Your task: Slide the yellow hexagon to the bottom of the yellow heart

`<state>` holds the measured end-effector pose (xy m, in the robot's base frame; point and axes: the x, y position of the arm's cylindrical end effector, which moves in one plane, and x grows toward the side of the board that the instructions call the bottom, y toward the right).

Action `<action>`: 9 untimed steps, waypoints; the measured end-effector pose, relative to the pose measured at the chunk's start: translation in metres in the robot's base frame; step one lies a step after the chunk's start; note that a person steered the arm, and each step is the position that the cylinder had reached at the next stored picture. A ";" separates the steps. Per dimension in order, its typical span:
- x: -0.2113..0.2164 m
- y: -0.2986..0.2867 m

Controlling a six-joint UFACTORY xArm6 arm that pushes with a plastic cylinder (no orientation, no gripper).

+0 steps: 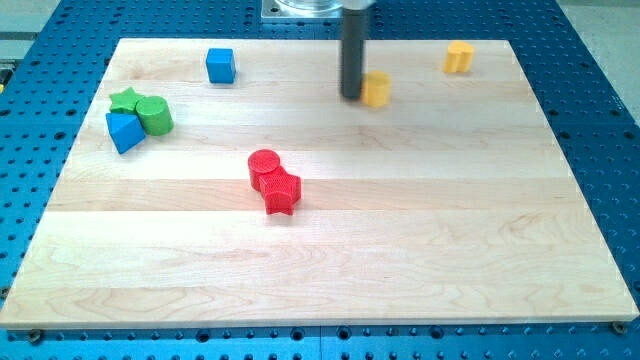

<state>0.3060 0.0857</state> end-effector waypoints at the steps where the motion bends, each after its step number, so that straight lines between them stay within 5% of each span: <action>1: 0.005 0.044; 4: 0.051 0.083; 6: 0.011 0.152; 9: 0.003 0.123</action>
